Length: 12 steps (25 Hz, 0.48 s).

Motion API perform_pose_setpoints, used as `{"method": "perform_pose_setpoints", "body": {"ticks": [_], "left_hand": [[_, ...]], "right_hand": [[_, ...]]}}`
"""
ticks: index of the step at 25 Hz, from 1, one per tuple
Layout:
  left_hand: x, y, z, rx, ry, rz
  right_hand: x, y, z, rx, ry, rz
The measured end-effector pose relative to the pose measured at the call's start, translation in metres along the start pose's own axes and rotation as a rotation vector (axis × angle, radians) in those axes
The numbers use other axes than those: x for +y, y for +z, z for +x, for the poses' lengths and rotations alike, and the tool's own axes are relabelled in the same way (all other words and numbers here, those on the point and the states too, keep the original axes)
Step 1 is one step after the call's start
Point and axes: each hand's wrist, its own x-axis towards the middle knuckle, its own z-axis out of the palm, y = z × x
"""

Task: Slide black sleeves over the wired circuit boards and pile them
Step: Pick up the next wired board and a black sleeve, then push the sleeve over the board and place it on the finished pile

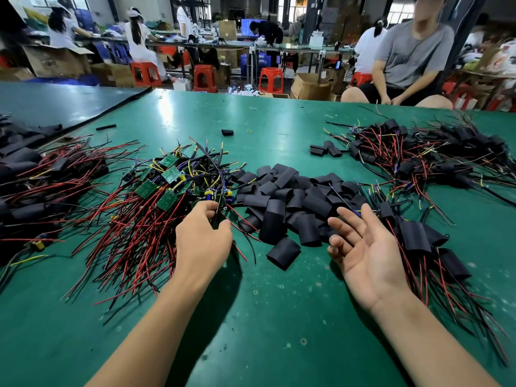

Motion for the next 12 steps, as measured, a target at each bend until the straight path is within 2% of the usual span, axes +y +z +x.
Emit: {"method": "perform_pose_setpoints", "body": {"ticks": [4,6,9,12], "left_hand": [[0.001,0.001,-0.001,-0.022,0.010,-0.069],[0.003,0.002,-0.001,-0.079,-0.052,-0.247],[0.009,0.001,-0.002,-0.230,-0.259,-0.579],[0.014,0.002,-0.003,-0.394,-0.334,-0.748]], "right_hand": [[0.011,0.006,-0.005,-0.084,-0.109,-0.295],[0.019,0.008,-0.011,-0.149,-0.220,-0.471],[0.026,0.008,-0.017,-0.255,-0.390,-0.754],[0.027,0.005,-0.018,-0.291,-0.489,-0.959]]}}
